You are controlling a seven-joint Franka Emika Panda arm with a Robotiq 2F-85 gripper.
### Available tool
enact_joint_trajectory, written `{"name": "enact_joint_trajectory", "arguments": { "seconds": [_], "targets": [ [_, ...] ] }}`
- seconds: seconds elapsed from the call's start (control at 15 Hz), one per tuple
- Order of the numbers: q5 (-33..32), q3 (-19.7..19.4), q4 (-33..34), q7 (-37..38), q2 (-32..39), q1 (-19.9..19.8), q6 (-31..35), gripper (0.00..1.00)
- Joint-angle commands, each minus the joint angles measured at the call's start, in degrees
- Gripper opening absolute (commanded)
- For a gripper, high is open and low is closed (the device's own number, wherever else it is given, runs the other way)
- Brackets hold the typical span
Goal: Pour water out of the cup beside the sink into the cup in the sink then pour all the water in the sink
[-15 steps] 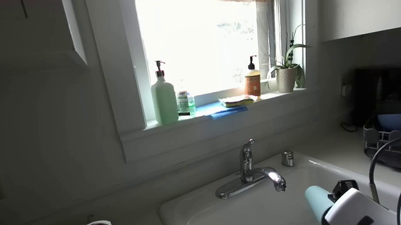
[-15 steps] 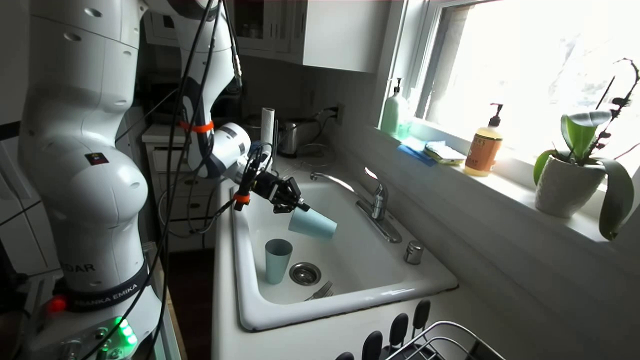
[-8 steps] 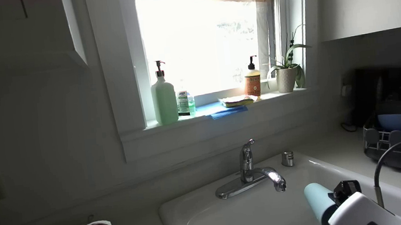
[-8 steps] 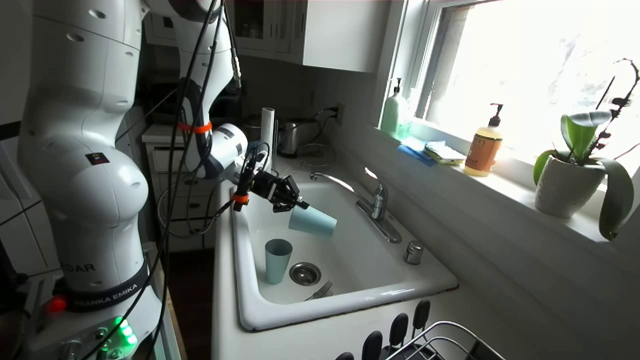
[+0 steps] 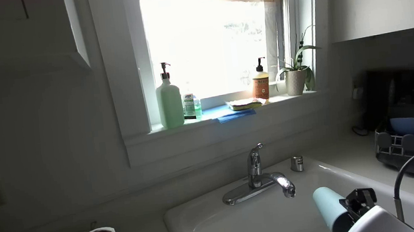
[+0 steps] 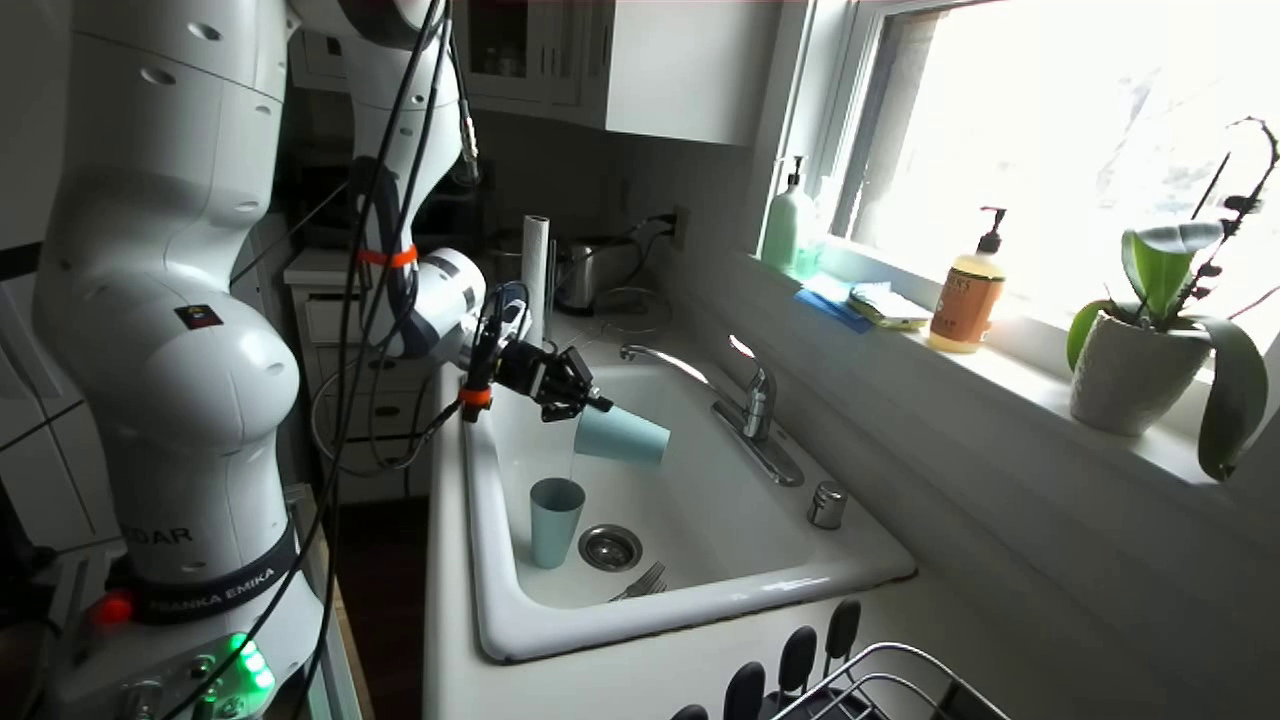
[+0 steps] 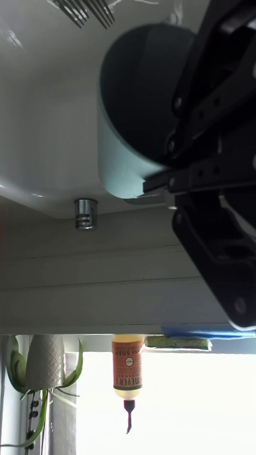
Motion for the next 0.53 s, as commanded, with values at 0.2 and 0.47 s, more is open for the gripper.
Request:
{"name": "enact_joint_trajectory", "arguments": {
  "seconds": [0.2,0.47],
  "targets": [
    [-1.9,0.3,-0.7,1.8,0.7,0.4,-1.8,0.01],
    [-1.5,0.2,-0.6,1.1,0.5,0.0,-0.9,0.01]
  ]
}}
